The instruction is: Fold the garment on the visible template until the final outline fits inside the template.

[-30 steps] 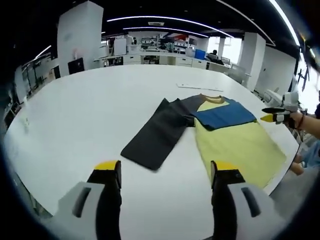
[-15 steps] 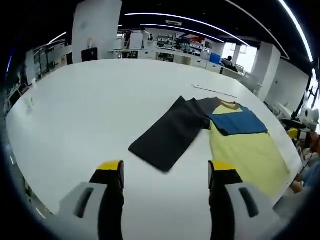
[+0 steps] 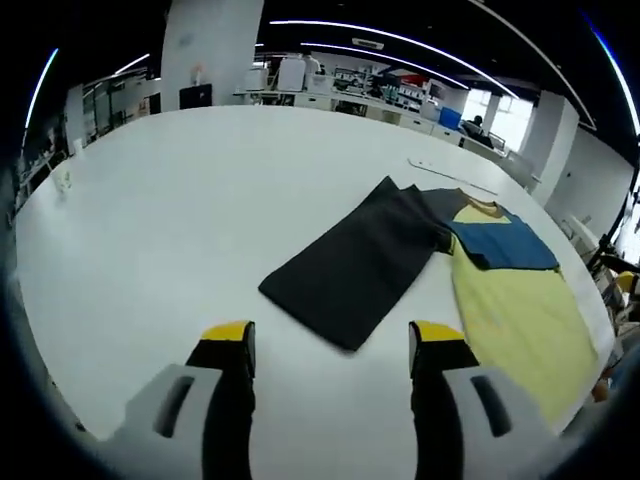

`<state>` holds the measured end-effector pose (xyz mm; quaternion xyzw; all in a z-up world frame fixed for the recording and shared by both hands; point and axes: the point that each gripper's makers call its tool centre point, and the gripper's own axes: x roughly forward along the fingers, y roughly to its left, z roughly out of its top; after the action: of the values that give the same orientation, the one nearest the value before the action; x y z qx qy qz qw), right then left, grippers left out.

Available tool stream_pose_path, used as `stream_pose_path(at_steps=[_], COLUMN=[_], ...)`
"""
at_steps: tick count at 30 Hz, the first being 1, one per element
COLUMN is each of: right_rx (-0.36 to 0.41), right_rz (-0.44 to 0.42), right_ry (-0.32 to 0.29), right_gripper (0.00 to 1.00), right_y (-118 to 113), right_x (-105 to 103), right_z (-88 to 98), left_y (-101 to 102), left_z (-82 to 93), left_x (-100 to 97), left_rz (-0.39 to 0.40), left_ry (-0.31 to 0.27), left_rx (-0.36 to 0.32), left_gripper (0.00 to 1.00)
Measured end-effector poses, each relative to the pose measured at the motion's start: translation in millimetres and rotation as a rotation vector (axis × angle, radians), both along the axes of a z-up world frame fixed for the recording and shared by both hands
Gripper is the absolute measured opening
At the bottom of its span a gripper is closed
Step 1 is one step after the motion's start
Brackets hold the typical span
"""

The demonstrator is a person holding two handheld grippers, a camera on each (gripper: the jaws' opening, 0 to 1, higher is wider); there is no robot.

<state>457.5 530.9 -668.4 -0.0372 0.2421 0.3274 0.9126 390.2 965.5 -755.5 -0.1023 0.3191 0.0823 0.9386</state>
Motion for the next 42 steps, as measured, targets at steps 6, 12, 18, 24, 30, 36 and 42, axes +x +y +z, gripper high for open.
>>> stream_pose_path(at_steps=[6, 12, 18, 24, 30, 36, 42], right_rx=[-0.015, -0.016, -0.074, -0.112, -0.144, -0.147, -0.152], right_rz=[-0.026, -0.042, -0.062, -0.098, -0.122, -0.13, -0.13], right_ry=[0.0, 0.002, -0.019, -0.038, -0.035, -0.047, -0.042], right_gripper=[0.97, 0.97, 0.95, 0.92, 0.88, 0.87, 0.86], right_y=[-3, -1, -5, -16, -24, -23, -25], right_x=[-10, -18, -20, -17, -16, -13, -11], right_z=[1.1, 1.9, 0.9, 2.2, -0.7, 1.6, -2.7], left_y=[2, 4, 9, 11, 11, 12, 15], left_z=[-6.9, -9.0, -12.7, -13.8, -13.3, -14.1, -15.1], left_x=[1.7, 7.2, 7.5, 8.3, 12.8, 14.8, 16.6], left_rz=[0.017, 0.02, 0.034, 0.082, 0.103, 0.126, 0.151], left_ry=[0.0, 0.017, 0.039, 0.013, 0.007, 0.028, 0.016], left_rx=[-0.007, 0.048, 0.115, 0.115, 0.107, 0.089, 0.05], left_gripper=[0.54, 0.48, 0.4, 0.37, 0.25, 0.19, 0.03])
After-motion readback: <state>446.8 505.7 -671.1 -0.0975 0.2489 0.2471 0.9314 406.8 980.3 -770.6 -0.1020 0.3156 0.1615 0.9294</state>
